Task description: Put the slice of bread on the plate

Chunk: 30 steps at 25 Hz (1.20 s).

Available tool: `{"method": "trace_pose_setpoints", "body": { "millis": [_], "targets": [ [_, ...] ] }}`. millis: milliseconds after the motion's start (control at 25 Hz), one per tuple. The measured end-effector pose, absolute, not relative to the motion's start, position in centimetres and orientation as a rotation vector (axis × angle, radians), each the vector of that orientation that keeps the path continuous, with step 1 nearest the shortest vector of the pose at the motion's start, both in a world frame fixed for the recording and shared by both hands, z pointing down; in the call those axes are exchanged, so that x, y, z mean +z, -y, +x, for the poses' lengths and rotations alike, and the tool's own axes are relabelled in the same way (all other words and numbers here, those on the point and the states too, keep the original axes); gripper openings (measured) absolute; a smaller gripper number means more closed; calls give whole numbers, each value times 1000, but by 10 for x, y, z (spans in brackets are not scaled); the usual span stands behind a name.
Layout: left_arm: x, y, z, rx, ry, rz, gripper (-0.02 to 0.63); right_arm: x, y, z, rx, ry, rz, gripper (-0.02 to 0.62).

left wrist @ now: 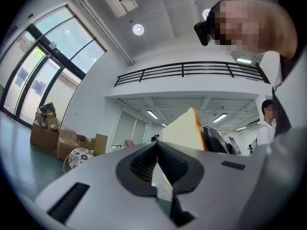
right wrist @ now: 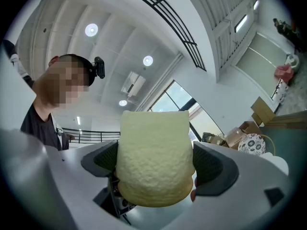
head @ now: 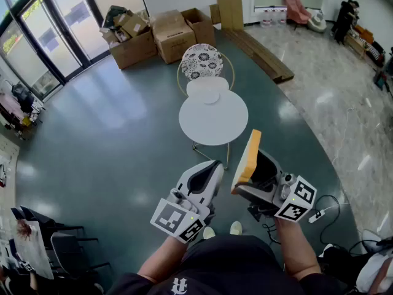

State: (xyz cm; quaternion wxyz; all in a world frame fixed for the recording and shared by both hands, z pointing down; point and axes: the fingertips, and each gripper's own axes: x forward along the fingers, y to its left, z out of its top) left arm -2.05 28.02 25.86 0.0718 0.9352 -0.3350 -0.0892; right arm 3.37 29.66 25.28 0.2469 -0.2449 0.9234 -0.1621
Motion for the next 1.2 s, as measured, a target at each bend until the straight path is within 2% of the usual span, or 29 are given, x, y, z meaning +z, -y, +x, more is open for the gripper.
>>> {"method": "trace_pose_setpoints", "body": {
  "millis": [1200],
  "targets": [
    [260, -291, -9, -247, 1052, 2831, 8, 252, -308, 49, -466, -2506, -654, 492]
  ]
}}
